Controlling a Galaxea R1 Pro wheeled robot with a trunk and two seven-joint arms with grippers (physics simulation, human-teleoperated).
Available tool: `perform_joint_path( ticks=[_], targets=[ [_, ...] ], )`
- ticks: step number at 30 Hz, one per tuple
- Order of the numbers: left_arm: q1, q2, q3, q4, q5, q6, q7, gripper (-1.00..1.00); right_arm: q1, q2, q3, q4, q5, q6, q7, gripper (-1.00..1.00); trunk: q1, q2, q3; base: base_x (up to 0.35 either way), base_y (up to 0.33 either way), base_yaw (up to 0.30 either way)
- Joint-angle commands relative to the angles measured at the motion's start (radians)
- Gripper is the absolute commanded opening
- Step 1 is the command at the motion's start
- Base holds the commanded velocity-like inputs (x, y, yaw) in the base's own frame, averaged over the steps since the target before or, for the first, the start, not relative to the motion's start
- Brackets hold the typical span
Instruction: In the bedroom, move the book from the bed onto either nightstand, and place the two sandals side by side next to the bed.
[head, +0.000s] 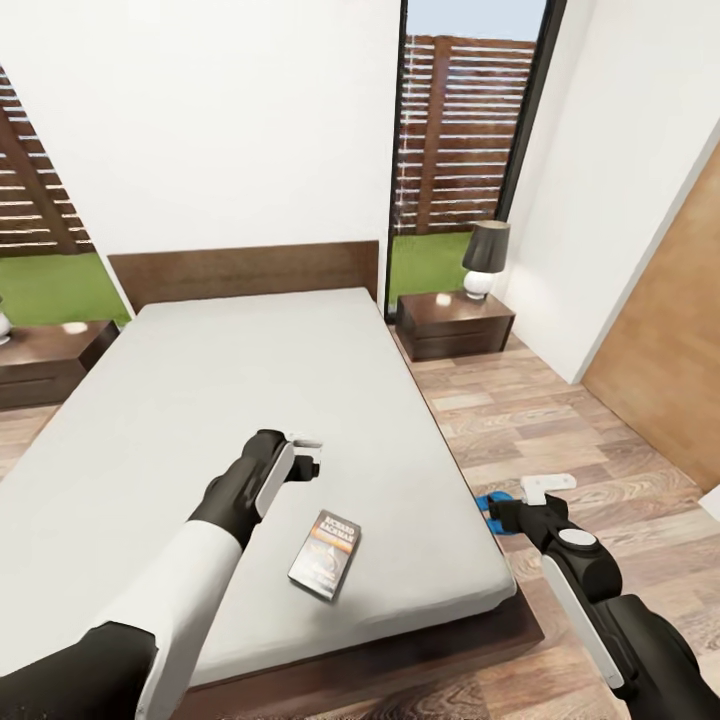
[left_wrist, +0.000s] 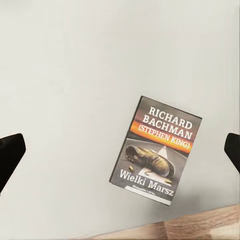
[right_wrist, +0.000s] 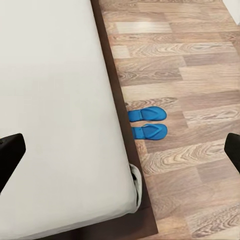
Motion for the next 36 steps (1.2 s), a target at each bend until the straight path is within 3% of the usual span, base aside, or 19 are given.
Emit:
perform_joint_path(
  ticks=[1,13,26,36],
  targets=[
    [-0.01,-0.001,-0.003,0.0,0.011,0.007,0.01,1.0,-0.001,-0.001,0.002,-0.003,-0.011,0.003,-0.01,1.0,0.004,-0.008,-0.006,0.0,0.0,0.0],
    [-0.07,0.003,-0.005,0.0,0.009,0.038,0.019,1.0,0.001,0.0,0.003,-0.026,-0.012,0.004,-0.01,1.0,0.05,-0.092,-0.06,0.0,0.0,-0.001],
    [-0.072,0.009,-0.017,-0.01,0.013,0.039,0.025,1.0,0.001,-0.001,0.002,-0.025,-0.015,0.006,-0.01,1.0,0.05,-0.092,-0.06,0.0,0.0,-0.231],
    [-0.072,0.009,-0.018,0.009,0.02,0.033,0.029,1.0,0.002,0.0,0.002,-0.028,-0.015,0.001,-0.01,1.0,0.088,-0.162,-0.099,0.0,0.0,-0.032]
  ],
)
